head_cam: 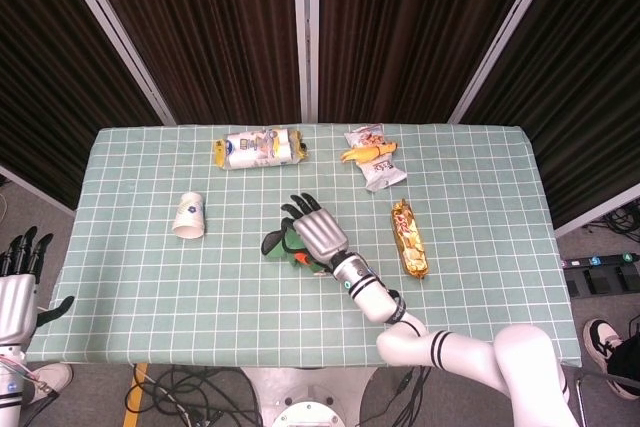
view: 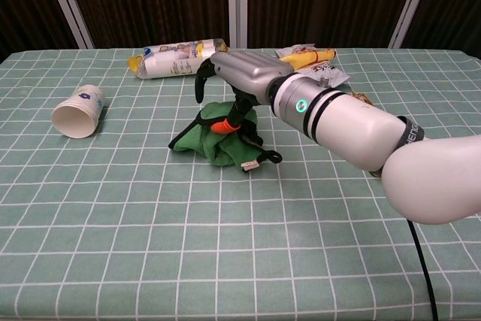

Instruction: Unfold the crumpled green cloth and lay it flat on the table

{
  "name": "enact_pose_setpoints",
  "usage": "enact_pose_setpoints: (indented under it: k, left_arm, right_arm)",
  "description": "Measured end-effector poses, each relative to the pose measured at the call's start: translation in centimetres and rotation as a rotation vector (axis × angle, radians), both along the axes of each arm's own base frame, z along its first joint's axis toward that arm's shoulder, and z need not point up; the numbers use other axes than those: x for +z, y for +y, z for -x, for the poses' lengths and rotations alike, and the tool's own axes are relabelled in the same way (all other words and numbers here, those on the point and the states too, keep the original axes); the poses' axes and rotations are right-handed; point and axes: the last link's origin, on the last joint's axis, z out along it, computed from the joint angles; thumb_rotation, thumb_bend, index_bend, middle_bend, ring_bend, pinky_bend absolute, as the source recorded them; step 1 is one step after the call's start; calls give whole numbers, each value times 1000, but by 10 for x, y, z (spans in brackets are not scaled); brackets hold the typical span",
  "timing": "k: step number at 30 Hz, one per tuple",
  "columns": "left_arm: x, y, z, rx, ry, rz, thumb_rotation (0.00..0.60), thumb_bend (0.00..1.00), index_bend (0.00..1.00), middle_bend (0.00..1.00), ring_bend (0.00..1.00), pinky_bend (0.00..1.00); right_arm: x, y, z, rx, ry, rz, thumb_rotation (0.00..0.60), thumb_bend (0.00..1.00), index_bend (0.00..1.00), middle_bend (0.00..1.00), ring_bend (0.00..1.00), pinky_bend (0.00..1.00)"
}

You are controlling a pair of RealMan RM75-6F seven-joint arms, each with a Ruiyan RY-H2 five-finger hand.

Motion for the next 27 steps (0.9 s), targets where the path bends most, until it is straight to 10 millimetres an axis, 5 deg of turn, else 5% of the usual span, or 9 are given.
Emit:
enact_pose_setpoints:
  k: [15,27]
  left_arm:
    - [-1,3,-1,-7,5,6,600,89,80,0,31,132]
    - [-2,8,-3,-15,12,11,600,89,80,0,31,132]
  right_arm:
    - [9,3,5,7,-4,25,600,238,609,229,39,0]
    - [18,-2,11,-6,-9,43,600,381,641,240,43,0]
